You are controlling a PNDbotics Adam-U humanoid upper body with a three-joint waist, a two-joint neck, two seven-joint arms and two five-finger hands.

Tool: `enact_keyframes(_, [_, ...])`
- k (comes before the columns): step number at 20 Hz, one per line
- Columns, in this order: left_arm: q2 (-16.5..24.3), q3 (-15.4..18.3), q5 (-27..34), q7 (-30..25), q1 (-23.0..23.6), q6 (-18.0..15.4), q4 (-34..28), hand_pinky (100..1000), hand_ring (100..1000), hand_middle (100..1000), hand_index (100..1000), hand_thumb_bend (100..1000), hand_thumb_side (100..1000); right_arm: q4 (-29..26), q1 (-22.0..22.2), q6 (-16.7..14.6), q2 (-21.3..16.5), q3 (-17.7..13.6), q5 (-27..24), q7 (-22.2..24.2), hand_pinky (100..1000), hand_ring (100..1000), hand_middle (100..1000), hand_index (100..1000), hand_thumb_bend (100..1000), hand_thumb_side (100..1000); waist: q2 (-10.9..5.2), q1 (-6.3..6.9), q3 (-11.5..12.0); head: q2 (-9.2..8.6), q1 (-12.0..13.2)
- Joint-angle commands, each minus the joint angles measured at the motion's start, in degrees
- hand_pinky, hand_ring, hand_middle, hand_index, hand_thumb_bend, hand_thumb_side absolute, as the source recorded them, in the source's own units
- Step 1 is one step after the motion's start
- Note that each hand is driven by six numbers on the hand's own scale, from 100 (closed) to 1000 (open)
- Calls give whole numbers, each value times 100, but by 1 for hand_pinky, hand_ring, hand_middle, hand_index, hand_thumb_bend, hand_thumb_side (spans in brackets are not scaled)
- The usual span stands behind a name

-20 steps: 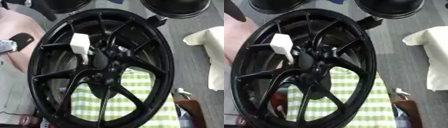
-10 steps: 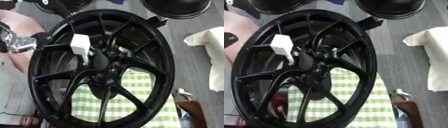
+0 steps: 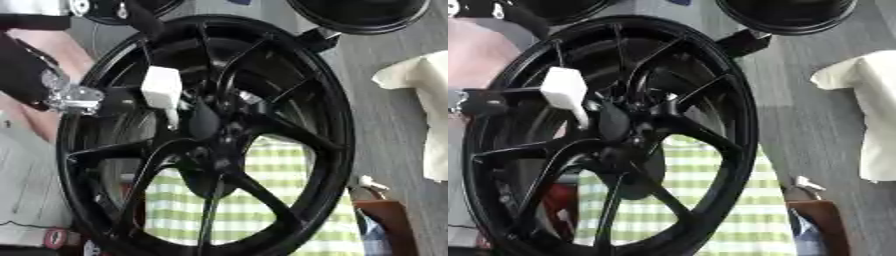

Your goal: Pull the pin out of the wheel hub.

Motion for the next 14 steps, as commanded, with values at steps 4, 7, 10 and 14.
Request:
enact_keyframes(4, [-29, -1, -309, -81, -99, 351, -46, 1000, 948, 859, 975, 384, 690, -48, -88, 27, -74, -18, -49, 29, 999, 811, 666, 618, 100, 625, -48, -12, -43, -103, 76])
enact_keyframes(7, [-84, -28, -463, -85, -85, 485, -46, 1000, 950, 863, 977, 385, 685, -40, -100, 42, -54, -11, -49, 39, 1000, 812, 665, 617, 100, 632, -18, -11, -58, -114, 111])
enact_keyframes(10, [-124, -45, -591, -94, -72, 564, -46, 1000, 960, 874, 981, 400, 671, -35, -116, 55, -32, -1, -41, 57, 1000, 812, 665, 616, 100, 637, 10, -8, -74, -132, 133])
enact_keyframes(14, [-153, -60, -706, -115, -27, 603, -46, 1000, 960, 874, 979, 404, 673, -26, -121, 68, -5, 1, -26, 70, 1000, 812, 664, 615, 100, 643, 51, -7, -102, -160, 163])
